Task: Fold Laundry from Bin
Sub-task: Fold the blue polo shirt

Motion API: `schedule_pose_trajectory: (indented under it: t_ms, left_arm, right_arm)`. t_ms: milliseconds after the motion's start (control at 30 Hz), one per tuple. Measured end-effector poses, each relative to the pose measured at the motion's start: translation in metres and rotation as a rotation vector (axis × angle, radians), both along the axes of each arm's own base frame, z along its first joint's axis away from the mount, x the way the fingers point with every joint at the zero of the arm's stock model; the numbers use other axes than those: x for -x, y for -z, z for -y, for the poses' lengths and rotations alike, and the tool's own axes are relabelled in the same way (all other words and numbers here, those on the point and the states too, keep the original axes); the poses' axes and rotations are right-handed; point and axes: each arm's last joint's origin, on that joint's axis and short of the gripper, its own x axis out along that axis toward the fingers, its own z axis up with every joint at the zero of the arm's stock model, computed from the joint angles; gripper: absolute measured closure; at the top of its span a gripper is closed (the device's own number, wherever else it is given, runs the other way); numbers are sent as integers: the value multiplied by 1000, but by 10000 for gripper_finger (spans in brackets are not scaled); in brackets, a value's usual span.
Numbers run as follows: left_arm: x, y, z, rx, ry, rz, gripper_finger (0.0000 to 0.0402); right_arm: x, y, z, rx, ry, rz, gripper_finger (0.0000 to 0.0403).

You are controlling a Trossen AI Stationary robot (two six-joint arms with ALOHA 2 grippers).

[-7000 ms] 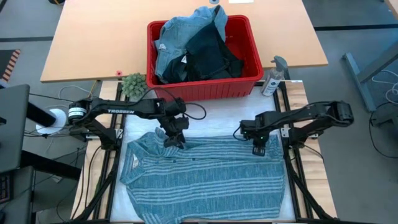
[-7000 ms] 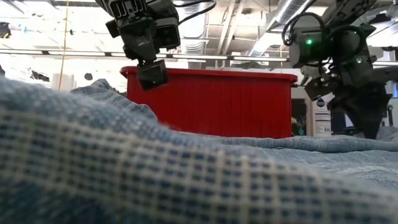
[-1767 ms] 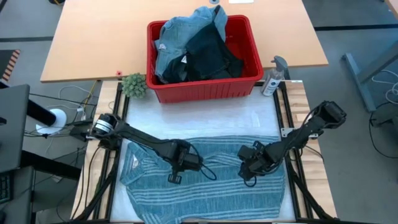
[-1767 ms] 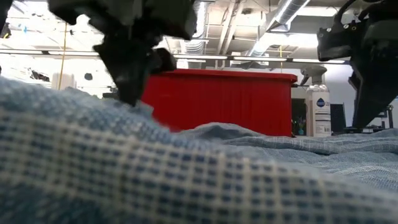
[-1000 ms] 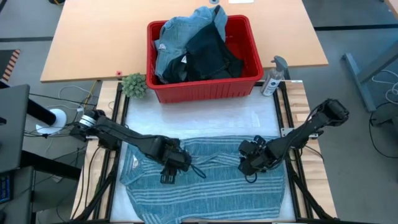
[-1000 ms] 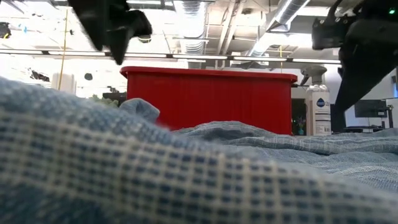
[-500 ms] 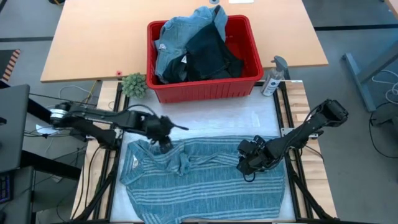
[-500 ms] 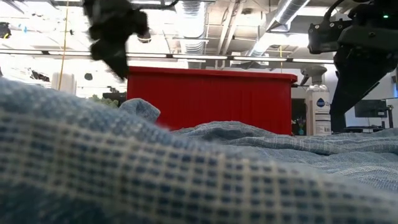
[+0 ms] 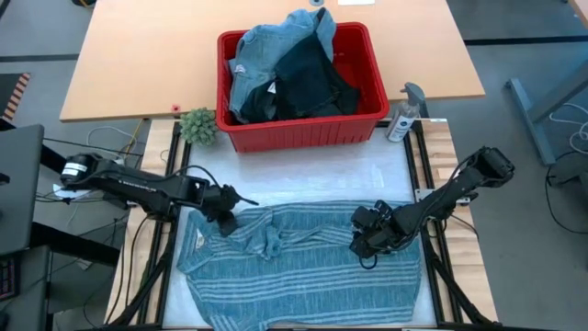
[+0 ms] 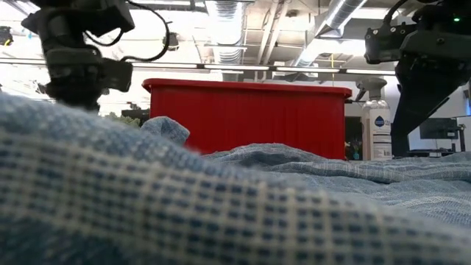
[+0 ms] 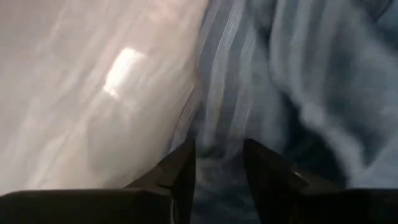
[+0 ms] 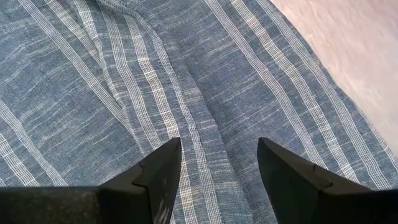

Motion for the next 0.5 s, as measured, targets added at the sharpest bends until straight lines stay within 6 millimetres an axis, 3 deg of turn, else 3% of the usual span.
schedule_pose_trajectory:
  t_ms: [267,500]
  left_arm:
    - [8,14,-1,-33,53,-55,284]
    - [15,21,-4,-82,9,-118,386]
  right_arm:
    - [-4,1,7,-1,36,-2,168]
    - [-12,2,24,1,113,-2,168]
